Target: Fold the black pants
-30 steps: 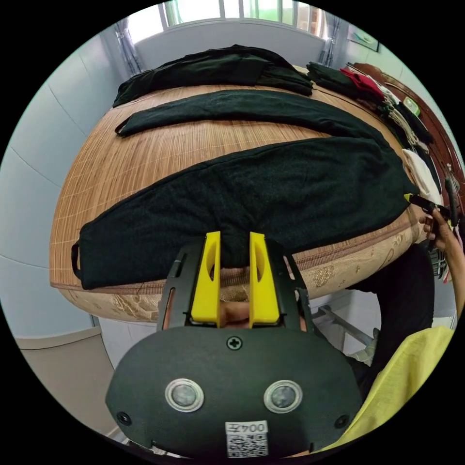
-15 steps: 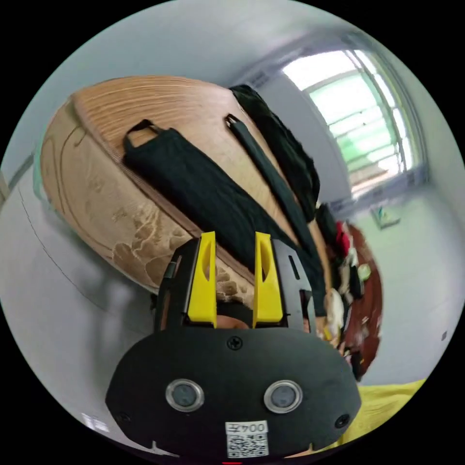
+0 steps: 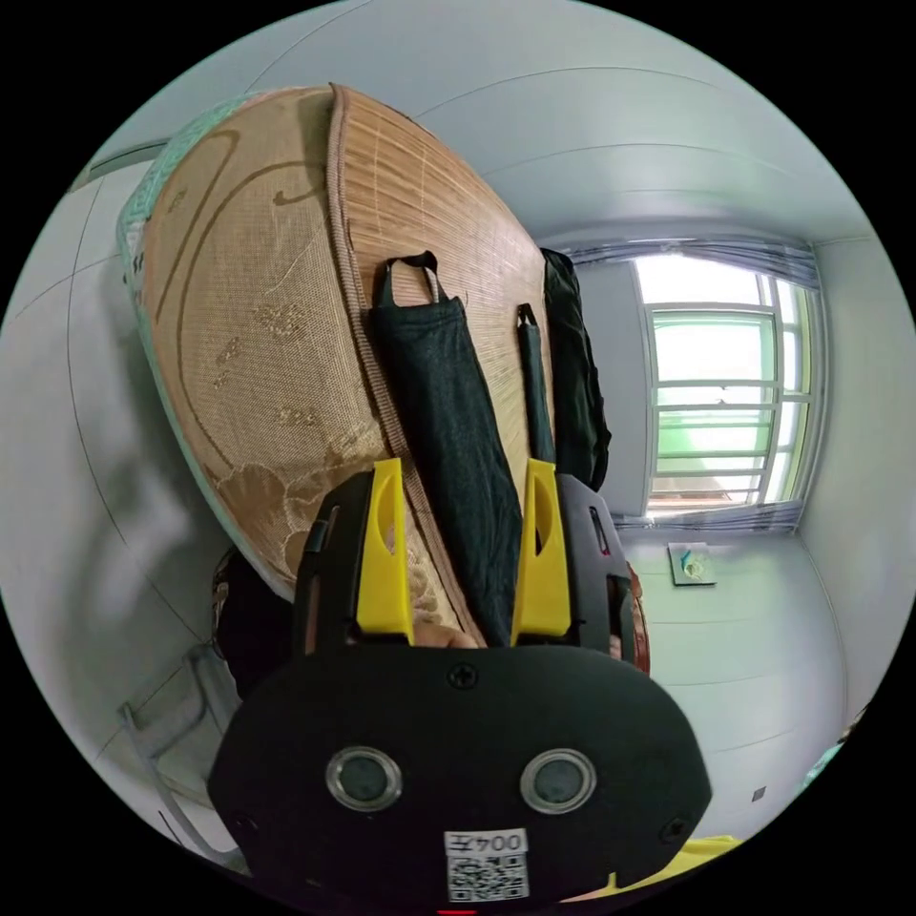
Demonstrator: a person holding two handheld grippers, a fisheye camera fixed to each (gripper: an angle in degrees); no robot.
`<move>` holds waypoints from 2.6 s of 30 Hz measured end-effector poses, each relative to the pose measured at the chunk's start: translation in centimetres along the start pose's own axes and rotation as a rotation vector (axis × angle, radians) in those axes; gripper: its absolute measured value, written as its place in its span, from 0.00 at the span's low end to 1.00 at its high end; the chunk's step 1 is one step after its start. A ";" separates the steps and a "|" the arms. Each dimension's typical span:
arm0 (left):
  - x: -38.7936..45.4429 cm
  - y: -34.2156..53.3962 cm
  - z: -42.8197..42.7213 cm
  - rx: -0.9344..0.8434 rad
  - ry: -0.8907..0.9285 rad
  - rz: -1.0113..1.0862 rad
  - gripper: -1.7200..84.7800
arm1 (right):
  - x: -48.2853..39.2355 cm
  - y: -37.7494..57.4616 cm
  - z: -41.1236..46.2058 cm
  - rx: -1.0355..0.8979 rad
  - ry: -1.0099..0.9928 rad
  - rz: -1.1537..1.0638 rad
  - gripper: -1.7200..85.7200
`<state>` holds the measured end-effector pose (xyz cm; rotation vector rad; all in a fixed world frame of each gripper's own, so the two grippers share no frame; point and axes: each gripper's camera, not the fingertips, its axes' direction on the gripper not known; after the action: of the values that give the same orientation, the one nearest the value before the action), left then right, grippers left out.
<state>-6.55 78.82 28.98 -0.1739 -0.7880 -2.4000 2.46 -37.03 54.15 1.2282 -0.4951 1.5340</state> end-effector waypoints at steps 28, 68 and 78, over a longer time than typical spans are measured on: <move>-6.2 -4.6 -1.0 0.037 0.120 0.020 0.05 | 4.1 -2.5 3.0 0.017 0.051 0.023 0.02; 28.3 -14.2 12.6 0.133 -0.016 0.147 0.05 | -9.8 -6.2 -2.6 0.081 -0.091 0.096 0.01; 37.9 -14.1 32.0 0.104 -0.187 0.265 0.09 | -9.7 -11.5 6.0 0.052 0.000 0.135 0.04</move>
<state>-47.39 87.26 59.32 -0.4379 -0.9111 -2.1094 14.50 -42.38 44.69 1.2557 -0.5503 1.6694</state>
